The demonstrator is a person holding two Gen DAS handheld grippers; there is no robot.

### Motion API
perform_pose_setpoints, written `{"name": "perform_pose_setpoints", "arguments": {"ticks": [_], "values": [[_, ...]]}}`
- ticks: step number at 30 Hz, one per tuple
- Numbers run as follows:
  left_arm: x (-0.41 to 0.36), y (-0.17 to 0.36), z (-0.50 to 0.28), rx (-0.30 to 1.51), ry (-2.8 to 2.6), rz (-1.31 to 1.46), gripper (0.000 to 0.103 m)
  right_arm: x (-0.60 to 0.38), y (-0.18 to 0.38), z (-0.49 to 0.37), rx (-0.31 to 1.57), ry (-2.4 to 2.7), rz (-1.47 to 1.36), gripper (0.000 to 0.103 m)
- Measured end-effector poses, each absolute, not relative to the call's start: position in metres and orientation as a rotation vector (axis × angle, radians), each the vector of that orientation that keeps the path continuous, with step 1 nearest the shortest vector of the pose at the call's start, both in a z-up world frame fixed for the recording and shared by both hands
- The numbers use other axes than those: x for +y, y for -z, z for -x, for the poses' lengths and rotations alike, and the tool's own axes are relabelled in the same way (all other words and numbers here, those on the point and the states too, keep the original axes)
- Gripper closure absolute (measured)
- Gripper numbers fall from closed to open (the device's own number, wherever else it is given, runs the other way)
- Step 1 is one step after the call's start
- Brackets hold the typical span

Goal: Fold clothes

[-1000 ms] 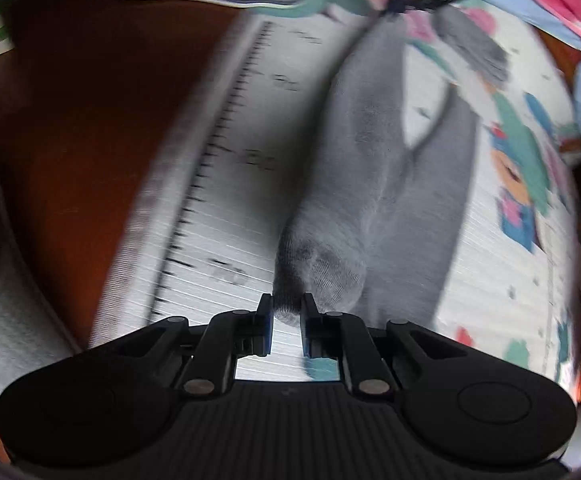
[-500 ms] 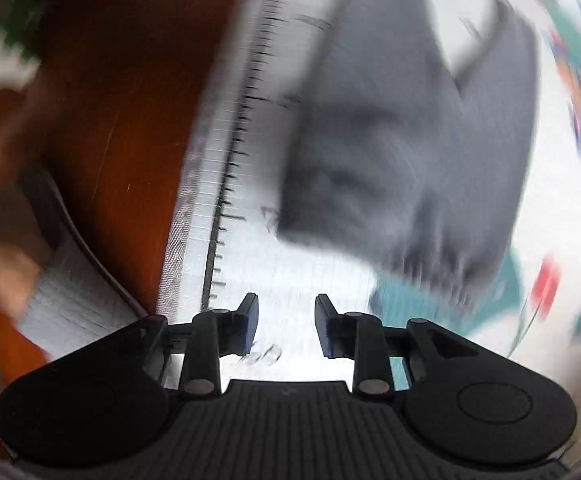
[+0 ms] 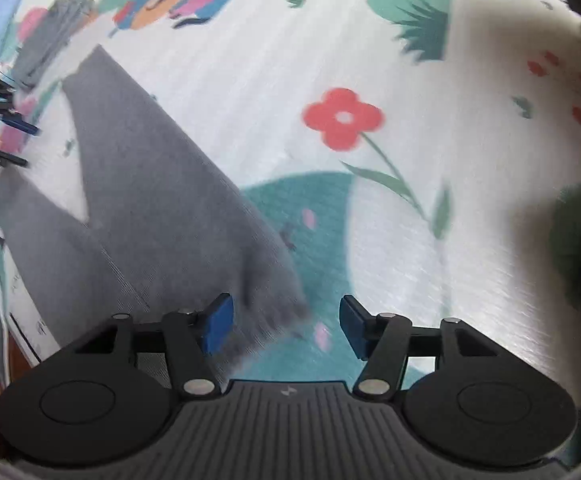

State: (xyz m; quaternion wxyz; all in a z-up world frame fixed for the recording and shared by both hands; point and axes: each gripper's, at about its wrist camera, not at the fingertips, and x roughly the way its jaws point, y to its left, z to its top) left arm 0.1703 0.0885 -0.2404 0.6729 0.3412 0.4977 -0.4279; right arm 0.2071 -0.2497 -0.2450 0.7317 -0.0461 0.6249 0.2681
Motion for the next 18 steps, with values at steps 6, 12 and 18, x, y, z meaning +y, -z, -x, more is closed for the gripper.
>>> {"name": "perform_pose_setpoints", "arguments": {"ticks": [6,12,18], "values": [[0.078,0.252,-0.206,1.169,0.851,-0.584,0.069,-0.241,0.250,-0.213,1.319,-0.608,0.220,0.074],[0.083,0.250,-0.218,1.195,0.832,-0.573,0.066,-0.243,0.240,-0.220,1.237,-0.617,0.253,0.070],[0.126,0.232,-0.261,1.106,0.740,-0.568,0.060,-0.238,0.250,-0.214,1.230,-0.725,0.298,0.055]]}}
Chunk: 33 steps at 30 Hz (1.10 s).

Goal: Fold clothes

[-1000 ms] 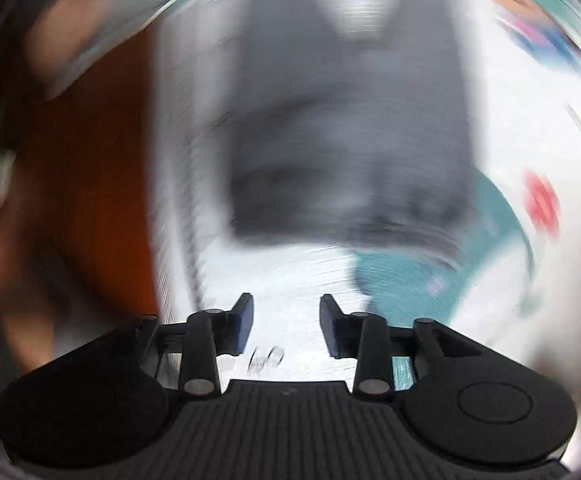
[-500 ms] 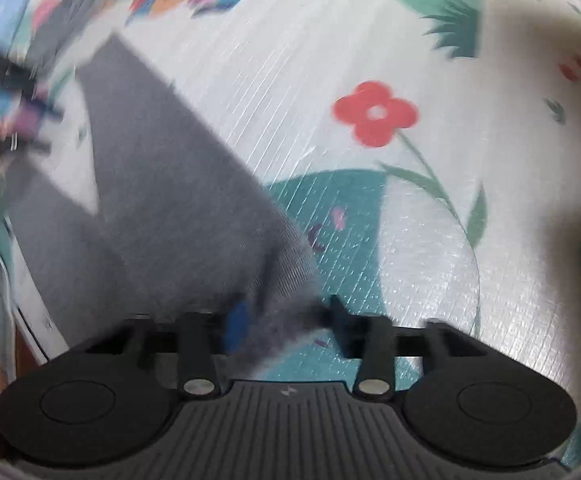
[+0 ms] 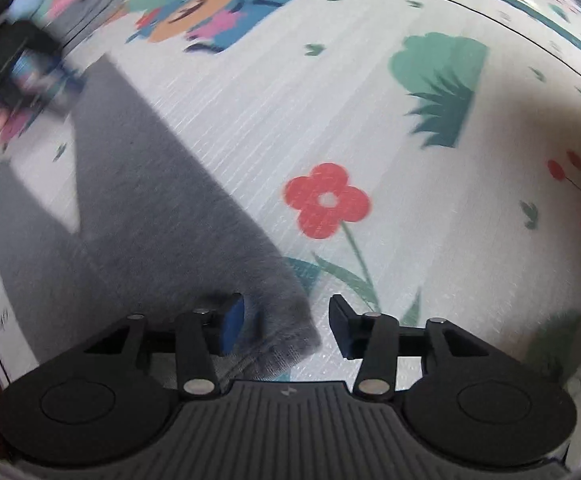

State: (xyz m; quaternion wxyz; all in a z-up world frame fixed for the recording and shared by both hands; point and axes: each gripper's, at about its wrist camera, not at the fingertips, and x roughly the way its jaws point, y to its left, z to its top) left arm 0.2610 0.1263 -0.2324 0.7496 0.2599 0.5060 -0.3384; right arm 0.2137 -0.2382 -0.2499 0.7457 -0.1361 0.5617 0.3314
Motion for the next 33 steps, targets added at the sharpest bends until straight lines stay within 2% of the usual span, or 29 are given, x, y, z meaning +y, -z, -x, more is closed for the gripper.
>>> {"name": "perform_pose_setpoints", "arguments": {"ticks": [3,7,15,18,19,20,28,33], "values": [[0.150,0.232,-0.284,1.108,0.727,-0.574,0.060,-0.232,0.260,-0.212,1.235,-0.780,0.348,0.057],[0.163,0.241,-0.310,1.104,0.730,-0.565,0.060,-0.234,0.263,-0.215,1.236,-0.786,0.344,0.067],[0.176,0.265,-0.326,1.222,0.813,-0.640,0.060,-0.237,0.264,-0.214,1.225,-0.802,0.348,0.069],[0.175,0.264,-0.319,1.190,0.806,-0.638,0.070,-0.238,0.263,-0.213,1.212,-0.807,0.352,0.074],[0.175,0.264,-0.317,1.178,0.803,-0.638,0.083,-0.238,0.262,-0.213,1.209,-0.812,0.355,0.076],[0.172,0.263,-0.311,1.160,0.801,-0.646,0.093,-0.238,0.260,-0.213,1.205,-0.814,0.357,0.077],[0.178,0.260,-0.309,1.038,0.643,-0.622,0.095,-0.240,0.242,-0.234,1.140,-0.751,0.341,0.083],[0.167,0.242,-0.343,0.905,0.476,-0.601,0.095,-0.232,0.220,-0.271,0.994,-0.606,0.408,0.084]]}}
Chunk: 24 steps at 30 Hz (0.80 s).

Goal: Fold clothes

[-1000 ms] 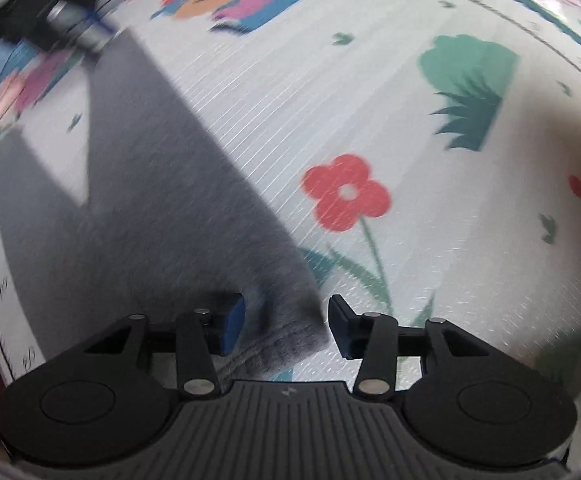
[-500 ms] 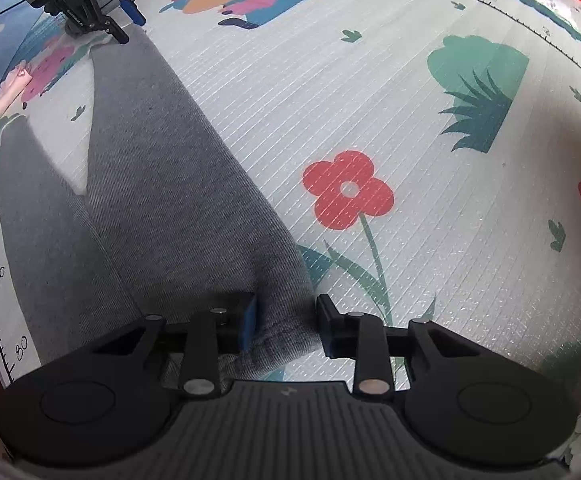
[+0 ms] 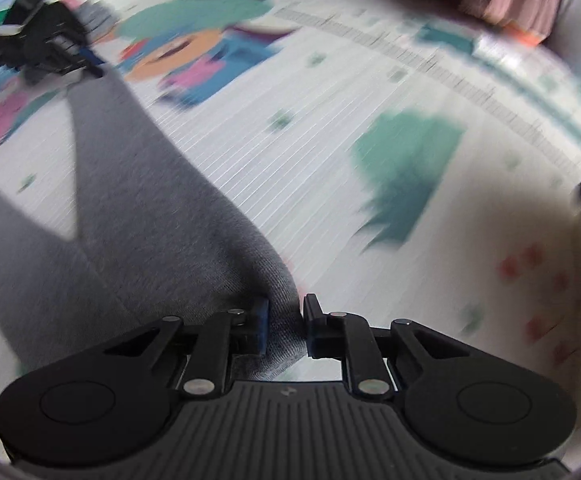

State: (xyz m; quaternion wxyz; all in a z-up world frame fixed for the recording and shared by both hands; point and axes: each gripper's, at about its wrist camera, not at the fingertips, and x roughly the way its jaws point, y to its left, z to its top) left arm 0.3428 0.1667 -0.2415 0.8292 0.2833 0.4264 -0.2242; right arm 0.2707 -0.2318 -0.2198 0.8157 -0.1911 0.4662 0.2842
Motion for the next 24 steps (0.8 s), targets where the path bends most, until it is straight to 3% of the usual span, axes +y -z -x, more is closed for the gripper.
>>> {"name": "perform_pose_setpoints", "arguments": {"ticks": [6,11,15,24], "values": [[0.168,0.164,-0.381,0.632,0.297,-0.522,0.096,-0.212,0.170,-0.314,0.711,-0.439,0.530,0.085],[0.180,0.113,-0.341,0.464,0.357,-0.509,0.096,-0.220,0.126,-0.300,0.523,-0.470,0.536,0.085],[0.181,0.142,-0.283,0.509,0.442,-0.585,0.096,-0.229,0.144,-0.252,0.499,-0.574,0.652,0.085],[0.168,0.238,-0.139,0.694,0.630,-0.785,0.096,-0.243,0.243,-0.115,0.662,-0.835,0.935,0.086]]}}
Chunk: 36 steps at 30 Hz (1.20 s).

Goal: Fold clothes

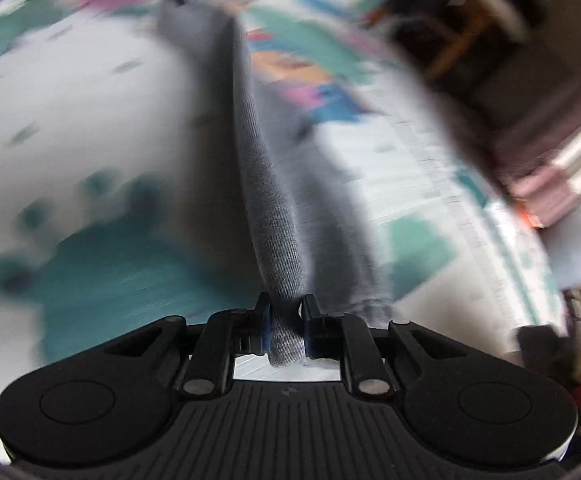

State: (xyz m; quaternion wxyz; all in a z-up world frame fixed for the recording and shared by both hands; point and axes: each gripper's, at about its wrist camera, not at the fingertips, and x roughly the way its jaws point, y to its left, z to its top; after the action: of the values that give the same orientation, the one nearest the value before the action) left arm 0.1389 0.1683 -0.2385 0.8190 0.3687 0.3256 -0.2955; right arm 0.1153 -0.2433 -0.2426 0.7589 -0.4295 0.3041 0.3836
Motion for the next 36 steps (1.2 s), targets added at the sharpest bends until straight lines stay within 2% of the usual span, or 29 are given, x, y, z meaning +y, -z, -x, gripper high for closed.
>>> {"name": "perform_pose_setpoints", "arguments": {"ticks": [5,10,13,15,16,17,19,21,23,25,29,33,36], "values": [[0.161,0.257,-0.083,0.699,0.677,-0.900,0.096,-0.251,0.255,-0.072,0.664,-0.883,1.002,0.086],[0.162,0.275,-0.052,0.703,0.702,-0.960,0.096,-0.244,0.242,-0.050,0.669,-0.901,0.928,0.086],[0.166,0.276,-0.044,0.776,0.796,-0.943,0.095,-0.233,0.240,-0.027,0.727,-0.997,0.904,0.086],[0.172,0.268,-0.046,0.835,0.860,-0.930,0.077,-0.229,0.247,-0.015,0.792,-1.083,0.936,0.083],[0.175,0.264,-0.048,0.864,0.890,-0.923,0.064,-0.230,0.249,-0.011,0.810,-1.116,0.948,0.079],[0.180,0.255,-0.056,0.893,0.891,-0.867,0.057,-0.232,0.248,-0.012,0.830,-1.135,0.939,0.077],[0.197,0.231,-0.081,0.905,0.831,-0.699,0.056,-0.238,0.243,-0.020,0.904,-1.156,0.880,0.074],[0.214,0.215,-0.109,0.903,0.719,-0.502,0.053,-0.250,0.233,-0.040,1.051,-1.130,0.705,0.071],[0.230,0.206,-0.141,0.921,0.607,-0.274,0.052,-0.274,0.227,-0.066,1.198,-1.055,0.407,0.067],[0.234,0.214,-0.169,0.942,0.540,-0.081,0.052,-0.311,0.231,-0.099,1.292,-0.922,0.038,0.048],[0.220,0.248,-0.218,1.005,0.497,0.129,0.052,-0.382,0.248,-0.142,1.278,-0.602,-0.464,0.045],[0.188,0.263,-0.255,1.051,0.518,0.045,0.051,-0.409,0.265,-0.163,1.232,-0.389,-0.596,0.043],[0.169,0.262,-0.278,1.108,0.607,-0.034,0.053,-0.403,0.274,-0.169,1.237,-0.391,-0.606,0.046]]}}
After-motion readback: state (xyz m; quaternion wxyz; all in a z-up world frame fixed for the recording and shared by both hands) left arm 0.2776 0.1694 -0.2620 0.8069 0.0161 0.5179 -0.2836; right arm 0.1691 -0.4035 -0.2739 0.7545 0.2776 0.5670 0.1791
